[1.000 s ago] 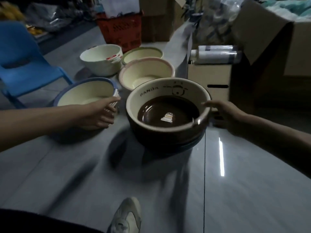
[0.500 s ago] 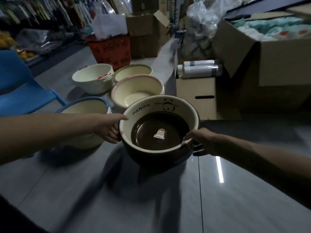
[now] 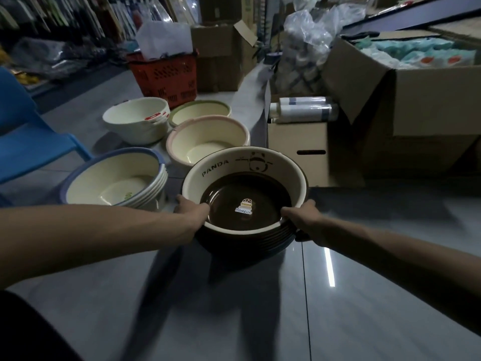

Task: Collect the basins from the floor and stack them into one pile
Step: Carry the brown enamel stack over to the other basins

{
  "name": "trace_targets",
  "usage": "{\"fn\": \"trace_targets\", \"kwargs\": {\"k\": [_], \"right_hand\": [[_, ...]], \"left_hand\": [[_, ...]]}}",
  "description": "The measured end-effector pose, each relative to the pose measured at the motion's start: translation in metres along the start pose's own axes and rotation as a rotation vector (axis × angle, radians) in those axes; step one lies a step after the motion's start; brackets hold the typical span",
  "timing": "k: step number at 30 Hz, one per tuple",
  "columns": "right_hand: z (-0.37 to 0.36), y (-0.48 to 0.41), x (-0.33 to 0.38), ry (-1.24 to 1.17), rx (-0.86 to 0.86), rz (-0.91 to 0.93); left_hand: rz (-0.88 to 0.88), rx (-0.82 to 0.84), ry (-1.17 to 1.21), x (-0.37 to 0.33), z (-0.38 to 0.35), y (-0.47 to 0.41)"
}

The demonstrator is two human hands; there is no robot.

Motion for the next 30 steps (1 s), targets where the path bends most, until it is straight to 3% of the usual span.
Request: {"fn": "trace_targets", "kwargs": {"k": [9, 14, 19, 24, 30], "right_hand": [[0.032, -0.002, -0.017, 0.075, -0.065, -0.060], [0.076, 0.010, -0.038, 0.032, -0.170, -0.060], [0.115, 0.036, -0.041, 0.006, -0.444, 0.143], [0.125, 0.048, -0.044, -0.149, -0.442, 0.217], [0.115, 0.051, -0.047, -0.134, -0.470, 0.250]], "left_hand": [[-0.161, 0.030, 0.077, -0.008, -0.015, 0.013], [-0.262, 0.134, 0.111, -0.026, -0.045, 0.039], [-0.327, 0.261, 0.092, -0.053, -0.076, 0.052], [-0.369, 0.352, 0.144, -0.089, -0.087, 0.045], [-0.383, 0.331, 0.197, -0.078, -0.110, 0.054]]}}
Point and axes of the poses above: each hand's wrist, its own y-axis away from the middle knuckle, its own z-axis out of the back of the hand, x = y × z, the point moved 8 cm from there along -y, towards the middle knuckle, and after that the axes turned 12 degrees about -y, right-handed, at the moved point
